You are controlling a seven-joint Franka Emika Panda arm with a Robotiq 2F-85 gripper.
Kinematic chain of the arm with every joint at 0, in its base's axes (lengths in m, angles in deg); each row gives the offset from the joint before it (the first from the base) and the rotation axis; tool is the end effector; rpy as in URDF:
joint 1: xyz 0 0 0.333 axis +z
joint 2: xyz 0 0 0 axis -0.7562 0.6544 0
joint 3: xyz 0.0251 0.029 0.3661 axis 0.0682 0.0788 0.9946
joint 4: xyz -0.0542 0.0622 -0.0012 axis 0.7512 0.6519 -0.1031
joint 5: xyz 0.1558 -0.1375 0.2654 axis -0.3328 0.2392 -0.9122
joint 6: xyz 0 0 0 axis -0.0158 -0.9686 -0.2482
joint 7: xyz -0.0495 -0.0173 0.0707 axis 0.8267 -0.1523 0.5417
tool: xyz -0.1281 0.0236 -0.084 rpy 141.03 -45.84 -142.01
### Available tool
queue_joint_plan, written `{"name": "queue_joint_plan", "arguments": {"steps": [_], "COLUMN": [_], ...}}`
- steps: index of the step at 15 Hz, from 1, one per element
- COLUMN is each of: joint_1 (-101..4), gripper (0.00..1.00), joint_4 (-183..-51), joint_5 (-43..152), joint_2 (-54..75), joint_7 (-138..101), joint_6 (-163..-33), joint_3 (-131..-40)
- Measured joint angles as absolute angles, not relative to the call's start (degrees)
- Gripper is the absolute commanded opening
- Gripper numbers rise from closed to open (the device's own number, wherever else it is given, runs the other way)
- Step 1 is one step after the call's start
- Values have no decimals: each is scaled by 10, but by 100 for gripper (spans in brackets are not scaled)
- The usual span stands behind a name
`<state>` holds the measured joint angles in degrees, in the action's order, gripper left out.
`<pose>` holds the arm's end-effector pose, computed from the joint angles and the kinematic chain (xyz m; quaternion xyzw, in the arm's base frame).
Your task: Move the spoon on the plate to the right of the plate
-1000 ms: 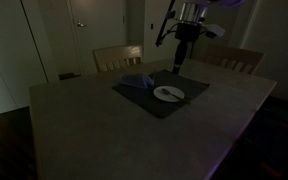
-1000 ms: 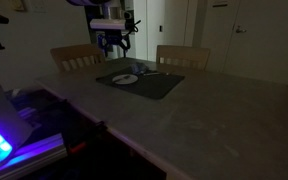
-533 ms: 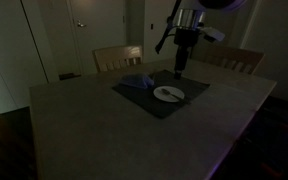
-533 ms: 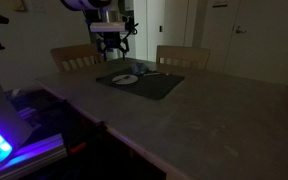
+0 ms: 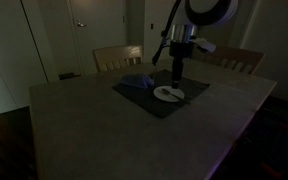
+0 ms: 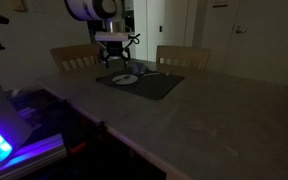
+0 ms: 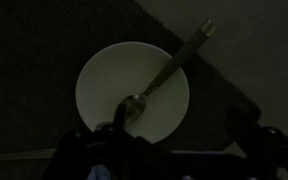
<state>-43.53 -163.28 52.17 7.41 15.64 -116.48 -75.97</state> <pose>0.4701 0.0958 0.2672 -0.9351 -0.3542 -0.0065 0.0096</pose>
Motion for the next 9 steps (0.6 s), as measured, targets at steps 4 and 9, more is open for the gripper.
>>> {"name": "queue_joint_plan", "arguments": {"steps": [4,9], "joint_1": [-436,-439], "gripper": [100,100], "joint_4": [-1602,-1568], "joint_5": [539,558], "joint_2": [116,157], "joint_7": [136,83], "joint_6": [-1150,-1139], "joint_3": [-760,-765]}}
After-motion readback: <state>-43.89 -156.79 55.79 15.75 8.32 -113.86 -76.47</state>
